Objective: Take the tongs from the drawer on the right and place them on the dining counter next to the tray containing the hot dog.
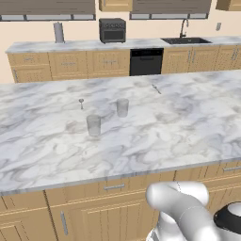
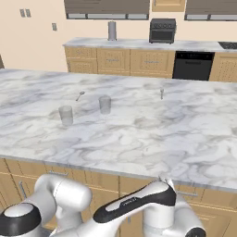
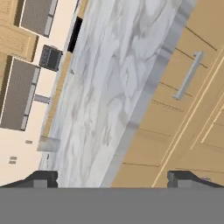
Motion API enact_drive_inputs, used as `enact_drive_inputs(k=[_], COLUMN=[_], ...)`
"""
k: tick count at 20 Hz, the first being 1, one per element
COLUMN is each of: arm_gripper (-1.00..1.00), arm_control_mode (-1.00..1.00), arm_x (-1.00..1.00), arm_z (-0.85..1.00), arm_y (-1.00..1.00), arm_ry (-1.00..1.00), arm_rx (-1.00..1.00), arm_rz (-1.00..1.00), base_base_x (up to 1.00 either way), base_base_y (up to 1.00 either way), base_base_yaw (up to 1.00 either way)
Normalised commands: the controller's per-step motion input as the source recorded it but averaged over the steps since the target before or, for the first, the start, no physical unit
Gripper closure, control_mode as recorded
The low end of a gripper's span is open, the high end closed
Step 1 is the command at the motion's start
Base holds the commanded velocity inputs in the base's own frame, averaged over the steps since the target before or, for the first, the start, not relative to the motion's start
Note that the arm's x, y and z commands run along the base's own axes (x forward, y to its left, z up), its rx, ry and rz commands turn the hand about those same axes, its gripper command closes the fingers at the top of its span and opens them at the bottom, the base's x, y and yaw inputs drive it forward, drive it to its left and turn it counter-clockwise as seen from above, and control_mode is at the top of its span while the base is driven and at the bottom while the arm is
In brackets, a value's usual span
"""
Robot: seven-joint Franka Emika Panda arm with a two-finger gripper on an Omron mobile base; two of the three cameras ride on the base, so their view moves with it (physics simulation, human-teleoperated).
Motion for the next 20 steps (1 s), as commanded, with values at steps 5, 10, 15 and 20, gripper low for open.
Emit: enact_drive_inputs(k=[5, 10, 15, 20], arm_gripper=[-1.00, -1.00, -1.00, -1.00], arm_control_mode=[-1.00, -1.00, -1.00, -1.00], arm_x=[-0.06, 0.00, 0.00, 0.00], arm_z=[-0.26, -0.25, -0.20, -0.30], arm_y=[-0.06, -0.03, -0.09, -0.16], arm_ry=[-0.15, -0.14, -0.07, -0.07], arm_rx=[0.09, 0.07, 0.06, 0.07], arm_rz=[-0.01, -0.02, -0.01, -0.01], base_base_x=[0.00, 0.00, 0.00, 0.00], base_base_y=[0.00, 0.00, 0.00, 0.00], base_base_yaw=[0.00, 0.00, 0.00, 0.00])
